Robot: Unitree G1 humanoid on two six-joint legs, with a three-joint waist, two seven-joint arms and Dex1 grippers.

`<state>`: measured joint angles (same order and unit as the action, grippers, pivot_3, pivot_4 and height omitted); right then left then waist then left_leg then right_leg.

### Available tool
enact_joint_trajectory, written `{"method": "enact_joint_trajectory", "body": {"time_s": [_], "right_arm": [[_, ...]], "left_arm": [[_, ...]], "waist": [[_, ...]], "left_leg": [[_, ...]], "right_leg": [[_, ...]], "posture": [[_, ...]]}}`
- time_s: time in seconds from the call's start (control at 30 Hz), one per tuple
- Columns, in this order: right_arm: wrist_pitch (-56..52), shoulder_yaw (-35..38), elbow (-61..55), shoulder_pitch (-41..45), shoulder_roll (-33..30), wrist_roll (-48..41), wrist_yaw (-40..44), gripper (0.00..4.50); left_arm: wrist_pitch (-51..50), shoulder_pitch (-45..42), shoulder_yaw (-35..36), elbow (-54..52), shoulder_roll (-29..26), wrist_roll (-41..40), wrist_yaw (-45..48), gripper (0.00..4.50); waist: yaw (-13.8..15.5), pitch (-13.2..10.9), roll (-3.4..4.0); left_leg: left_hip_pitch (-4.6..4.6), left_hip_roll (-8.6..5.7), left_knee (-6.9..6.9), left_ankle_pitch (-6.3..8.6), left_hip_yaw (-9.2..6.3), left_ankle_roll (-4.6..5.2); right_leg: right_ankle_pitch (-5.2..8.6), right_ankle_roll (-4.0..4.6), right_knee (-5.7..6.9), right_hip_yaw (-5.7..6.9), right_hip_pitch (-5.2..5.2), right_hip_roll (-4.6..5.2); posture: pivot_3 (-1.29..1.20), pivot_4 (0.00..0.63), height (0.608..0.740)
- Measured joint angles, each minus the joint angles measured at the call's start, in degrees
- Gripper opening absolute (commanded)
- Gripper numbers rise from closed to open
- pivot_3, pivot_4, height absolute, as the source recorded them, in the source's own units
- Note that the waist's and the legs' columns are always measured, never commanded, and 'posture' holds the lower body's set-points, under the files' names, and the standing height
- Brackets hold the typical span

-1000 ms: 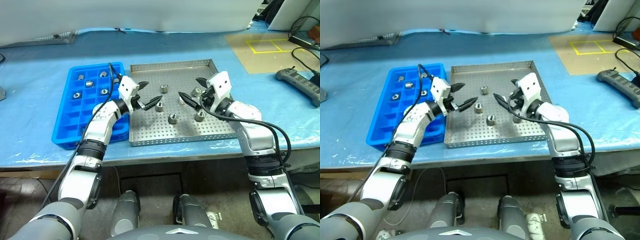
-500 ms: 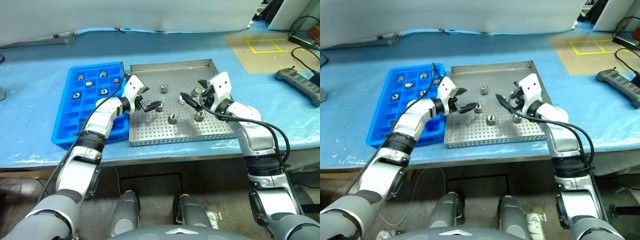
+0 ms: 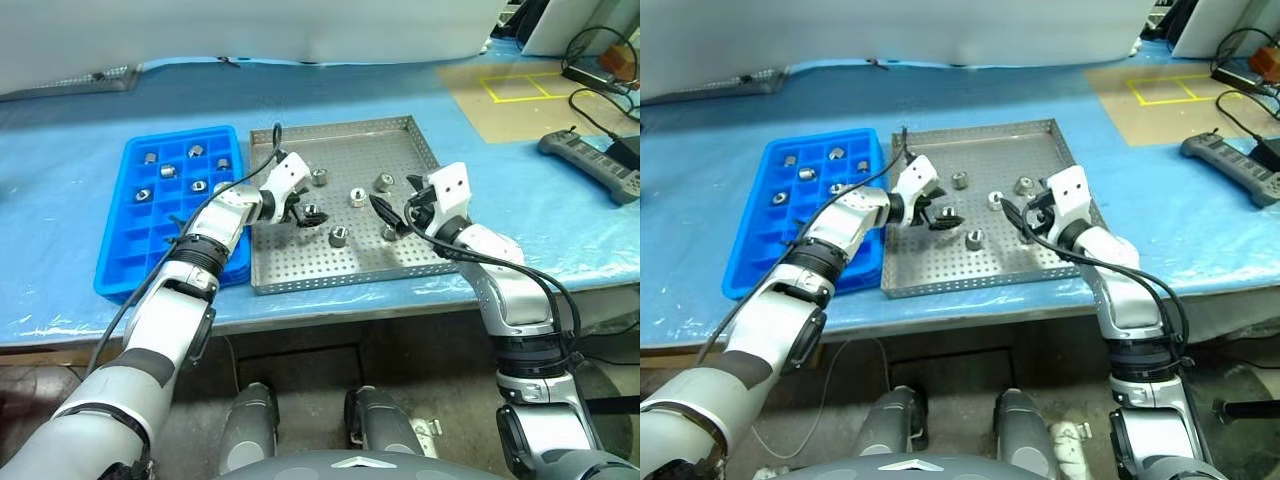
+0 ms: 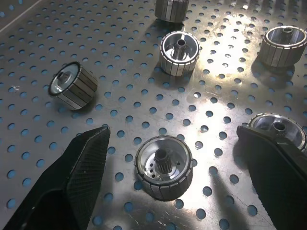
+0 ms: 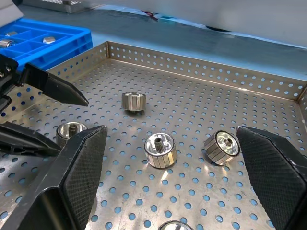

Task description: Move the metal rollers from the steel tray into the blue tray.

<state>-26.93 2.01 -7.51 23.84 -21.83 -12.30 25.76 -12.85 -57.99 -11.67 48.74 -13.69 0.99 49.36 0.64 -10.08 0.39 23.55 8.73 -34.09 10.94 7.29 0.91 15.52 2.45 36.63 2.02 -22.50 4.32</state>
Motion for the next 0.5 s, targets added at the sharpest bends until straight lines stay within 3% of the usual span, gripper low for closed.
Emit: {"method": "enact_joint_trajectory", "body": {"time_s": [0.17,0.2,0.3,0.47,0.5], "right_arm": [[0.09,0.02,-0.06,0.00,-0.21,-0.01,-0.33,4.50],[0.14,0.02,-0.09,0.00,-0.21,-0.01,-0.40,4.50],[0.45,-0.01,-0.10,0.01,0.31,0.01,-0.88,4.50],[1.43,-1.37,0.00,0.30,2.18,0.17,-0.80,4.50],[1.76,-1.87,0.67,0.86,2.65,0.29,-0.63,4.50]], "left_arm": [[0.56,-0.15,-1.47,2.47,0.28,2.99,-2.44,4.46],[0.49,-0.14,-1.48,2.86,0.32,3.26,-2.84,4.29],[-0.01,-0.10,-1.46,3.09,0.44,3.81,-3.64,3.56],[-2.26,2.12,-0.31,0.90,1.14,2.66,-4.63,1.84],[-4.37,2.93,1.88,-0.44,2.00,0.60,-4.88,1.69]], "waist": [[0.07,0.00,0.00],[0.09,-0.01,-0.02],[0.14,-0.02,-0.03],[0.19,-0.02,-0.03],[0.27,-0.05,-0.07]], "left_leg": [[0.00,-0.01,0.00,0.00,-0.01,0.01],[0.01,-0.01,0.00,0.00,-0.01,0.01],[0.01,-0.01,0.00,0.02,-0.01,0.03],[0.01,0.00,0.02,0.03,-0.02,0.04],[0.02,0.00,0.02,0.02,-0.04,0.04]], "right_leg": [[0.00,0.00,0.00,0.00,0.01,0.00],[0.00,0.00,0.00,0.00,0.01,0.00],[0.00,0.00,0.00,0.01,0.01,0.00],[0.00,0.01,0.00,0.02,0.00,0.01],[0.00,0.01,0.00,0.03,0.00,0.01]], "posture": [[-0.20,0.150,0.740],[-0.20,0.150,0.740],[-0.18,0.150,0.740],[-0.10,0.150,0.740],[-0.09,0.150,0.740]]}}
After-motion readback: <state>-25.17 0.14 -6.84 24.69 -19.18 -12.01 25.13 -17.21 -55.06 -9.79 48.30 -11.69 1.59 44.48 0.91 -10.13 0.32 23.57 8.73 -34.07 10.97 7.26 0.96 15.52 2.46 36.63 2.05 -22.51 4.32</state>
